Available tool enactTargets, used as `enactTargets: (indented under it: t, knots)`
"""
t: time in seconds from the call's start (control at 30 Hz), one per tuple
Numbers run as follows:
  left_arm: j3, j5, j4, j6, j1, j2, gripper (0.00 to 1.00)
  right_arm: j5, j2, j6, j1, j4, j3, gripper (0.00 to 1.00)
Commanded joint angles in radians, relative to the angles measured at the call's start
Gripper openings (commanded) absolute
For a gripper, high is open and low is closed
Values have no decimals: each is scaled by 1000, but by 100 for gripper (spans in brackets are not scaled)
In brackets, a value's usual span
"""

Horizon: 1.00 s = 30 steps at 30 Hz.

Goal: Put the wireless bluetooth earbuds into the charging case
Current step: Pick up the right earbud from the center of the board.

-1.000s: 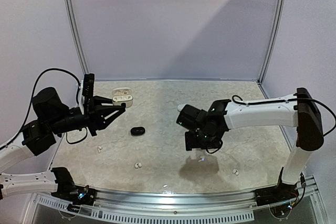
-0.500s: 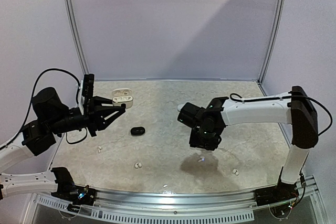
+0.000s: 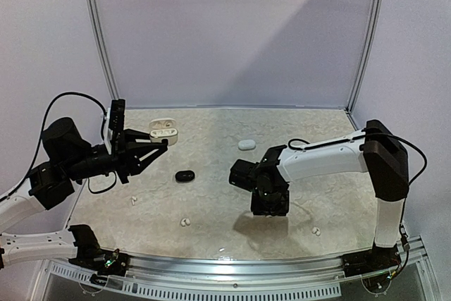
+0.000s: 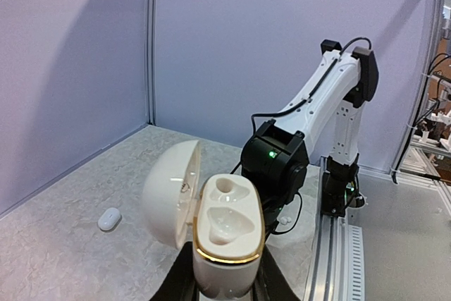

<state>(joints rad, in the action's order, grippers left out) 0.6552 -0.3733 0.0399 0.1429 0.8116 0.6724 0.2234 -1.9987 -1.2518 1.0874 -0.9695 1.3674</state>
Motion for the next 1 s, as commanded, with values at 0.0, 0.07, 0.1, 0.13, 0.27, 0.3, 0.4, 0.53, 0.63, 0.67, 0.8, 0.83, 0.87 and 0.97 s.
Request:
enactTargets:
  t: [0.0, 0.07, 0.1, 0.13, 0.27, 0.3, 0.4, 0.53, 0.63, 0.67, 0.8, 0.83, 0.87, 0.97]
  knots:
    - [-2, -3, 4, -7, 4, 0, 0, -9, -12, 3, 4, -7, -26, 46]
    - [1, -1, -2, -12, 3, 0, 0, -10, -4, 6, 6, -17, -38, 45]
    - [1, 0, -4, -14, 2, 0, 0, -8, 6, 6, 5, -19, -48, 45]
    - [1, 2, -5, -14, 2, 0, 0, -6, 14, 5, 5, -20, -59, 44]
    - [1, 0, 4, -13, 0, 6, 0, -4, 51, 6, 5, -25, -88, 43]
    - [1, -1, 5, -14, 0, 6, 0, -3, 52, 10, 5, -29, -88, 42]
    - [1, 0, 4, -18, 0, 6, 0, -2, 55, 24, 5, -31, -86, 42]
    - [1, 1, -1, -21, 0, 4, 0, -12, 54, 59, 4, -10, -61, 42]
    - [4, 1, -8, -24, 0, 0, 0, 2, 57, 91, 2, -42, -49, 42]
    - [6, 1, -12, -27, -1, -1, 0, 8, 67, 96, -1, -59, -52, 42]
    - [3, 4, -15, -30, 0, -6, 0, 16, 104, 108, -6, -85, -90, 43]
    - [2, 4, -11, -30, 0, -6, 0, 9, 115, 110, -6, -74, -101, 43]
    - [-1, 4, -7, -27, -1, -7, 0, 1, 122, 116, -6, -56, -107, 44]
    - [-2, 2, -4, -28, -1, -7, 0, -19, 133, 173, -6, -8, -82, 46]
